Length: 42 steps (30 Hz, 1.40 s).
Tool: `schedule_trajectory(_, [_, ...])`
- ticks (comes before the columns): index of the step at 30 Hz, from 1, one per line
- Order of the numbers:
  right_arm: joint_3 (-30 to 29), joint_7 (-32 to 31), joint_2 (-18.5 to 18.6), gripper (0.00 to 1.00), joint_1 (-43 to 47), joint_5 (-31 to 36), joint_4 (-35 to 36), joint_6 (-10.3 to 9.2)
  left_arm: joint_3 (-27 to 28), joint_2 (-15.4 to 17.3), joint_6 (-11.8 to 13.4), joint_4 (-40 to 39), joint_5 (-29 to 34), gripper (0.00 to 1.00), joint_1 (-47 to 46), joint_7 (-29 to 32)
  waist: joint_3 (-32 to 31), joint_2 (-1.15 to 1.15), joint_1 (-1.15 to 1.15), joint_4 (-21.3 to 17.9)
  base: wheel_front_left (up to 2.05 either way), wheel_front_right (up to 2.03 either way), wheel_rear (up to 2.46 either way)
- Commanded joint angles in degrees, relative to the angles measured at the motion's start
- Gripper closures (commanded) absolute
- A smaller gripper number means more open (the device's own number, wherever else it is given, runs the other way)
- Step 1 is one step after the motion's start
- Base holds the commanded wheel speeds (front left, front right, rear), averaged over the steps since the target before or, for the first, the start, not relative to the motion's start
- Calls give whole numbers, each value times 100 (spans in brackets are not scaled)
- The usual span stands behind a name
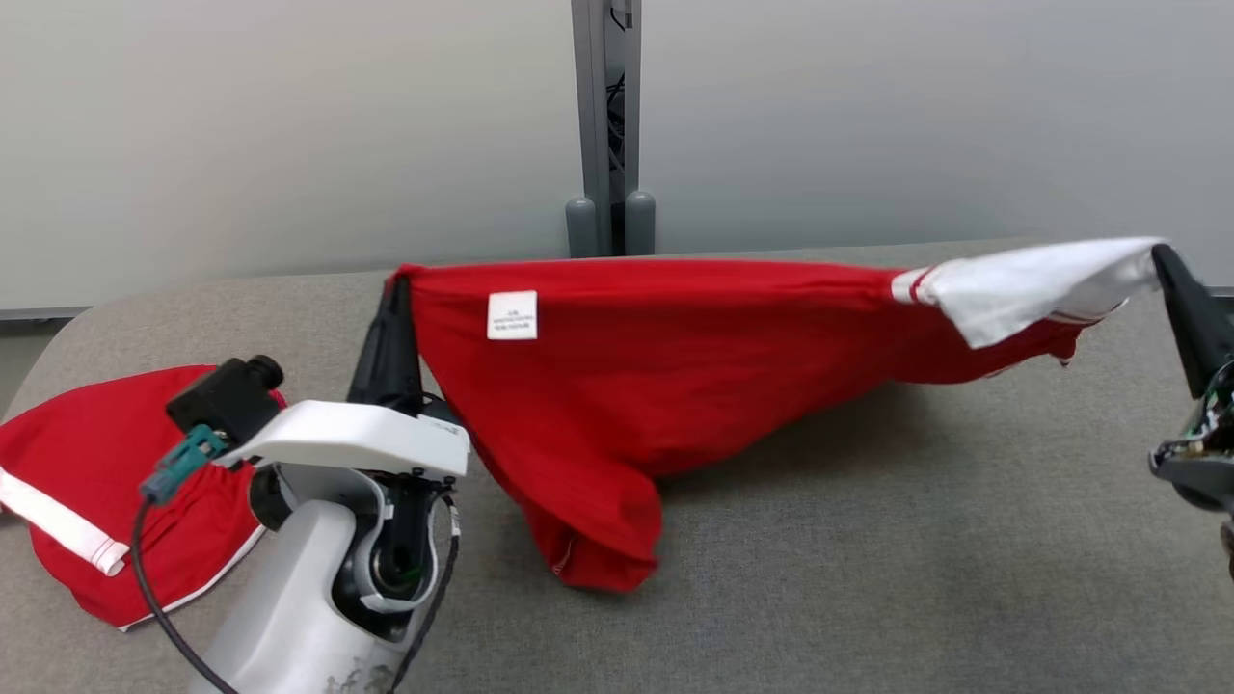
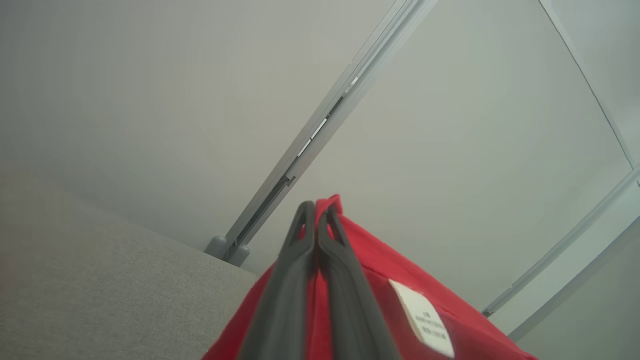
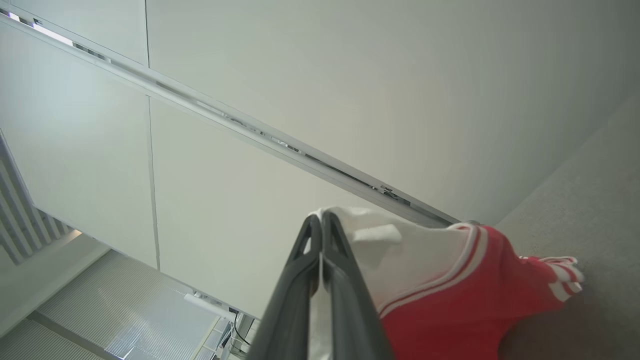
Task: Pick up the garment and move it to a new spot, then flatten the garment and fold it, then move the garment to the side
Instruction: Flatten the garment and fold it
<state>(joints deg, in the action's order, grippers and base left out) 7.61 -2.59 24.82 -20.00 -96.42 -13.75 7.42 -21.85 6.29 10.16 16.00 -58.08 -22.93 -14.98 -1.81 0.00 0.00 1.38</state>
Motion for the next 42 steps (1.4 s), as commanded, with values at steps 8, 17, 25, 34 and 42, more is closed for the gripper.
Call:
schedule_trajectory(8, [-25, 487, 27, 100, -313, 99, 560, 13, 316, 161, -56, -244, 400, 100, -329, -21, 25, 0, 0, -11, 0, 0, 0])
schedule_trajectory(17, [219, 592, 339, 100, -1308, 584, 107, 13, 170, 587, 29, -190, 791, 100, -1290, 408, 446, 0, 0, -81, 0, 0, 0])
schedule_trajectory(25, [617, -14, 333, 100, -3838, 1360, -972, 13, -9, 897, 40, 248, 1268, 100, -3235, 1046, 1583, 0, 0, -320, 0, 0, 0])
schedule_trajectory(34, [822, 500, -407, 100, -6907, 2454, -2388, 12, 237, 601, 48, 1580, 1504, 100, -5556, 563, 2773, 0, 0, -545, 0, 0, 0])
schedule_trajectory(42, [888, 1723, -784, 100, -7357, 2712, -2408, 13, 425, 296, -273, 2458, 2067, 100, -6647, -13, 3327, 0, 0, -603, 0, 0, 0])
